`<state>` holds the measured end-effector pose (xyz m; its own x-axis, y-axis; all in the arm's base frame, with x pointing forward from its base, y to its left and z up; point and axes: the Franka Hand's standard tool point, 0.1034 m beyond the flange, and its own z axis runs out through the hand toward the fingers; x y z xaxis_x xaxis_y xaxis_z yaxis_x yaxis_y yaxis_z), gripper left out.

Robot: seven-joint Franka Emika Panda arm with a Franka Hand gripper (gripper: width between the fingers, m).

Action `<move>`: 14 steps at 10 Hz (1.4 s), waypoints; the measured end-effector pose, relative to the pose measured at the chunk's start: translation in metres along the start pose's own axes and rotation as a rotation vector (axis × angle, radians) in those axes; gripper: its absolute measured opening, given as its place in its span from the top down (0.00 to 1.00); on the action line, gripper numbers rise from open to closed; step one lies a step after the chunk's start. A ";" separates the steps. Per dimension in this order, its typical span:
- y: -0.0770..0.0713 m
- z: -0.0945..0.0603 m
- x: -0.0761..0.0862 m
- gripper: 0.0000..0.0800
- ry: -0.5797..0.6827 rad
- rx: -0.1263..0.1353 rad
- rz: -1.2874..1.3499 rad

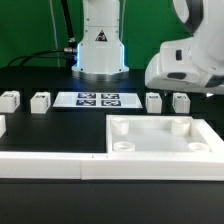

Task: Assemble square table

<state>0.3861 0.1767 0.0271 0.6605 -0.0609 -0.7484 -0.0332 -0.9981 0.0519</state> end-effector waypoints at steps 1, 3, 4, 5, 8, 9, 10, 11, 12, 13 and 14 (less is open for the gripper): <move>-0.004 0.007 -0.003 0.19 -0.041 0.029 0.029; -0.007 0.021 -0.001 0.19 -0.094 0.046 0.040; -0.007 0.022 -0.001 0.19 -0.096 0.045 0.040; -0.007 0.022 -0.001 0.19 -0.094 0.045 0.039; -0.006 0.022 -0.001 0.40 -0.095 0.045 0.039; -0.006 0.022 -0.001 0.58 -0.095 0.045 0.039; -0.007 0.022 -0.002 0.64 -0.095 0.045 0.038; -0.007 0.022 -0.002 0.64 -0.095 0.045 0.038; -0.007 0.022 -0.002 0.64 -0.095 0.045 0.038; -0.007 0.022 -0.002 0.64 -0.095 0.045 0.038; -0.007 0.022 -0.002 0.64 -0.095 0.045 0.038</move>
Offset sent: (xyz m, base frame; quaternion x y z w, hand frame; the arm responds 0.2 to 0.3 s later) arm -0.0065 0.0050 -0.0066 0.0186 -0.0357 0.0239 0.9989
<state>0.3686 0.1834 0.0134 0.5842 -0.0972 -0.8057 -0.0917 -0.9943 0.0535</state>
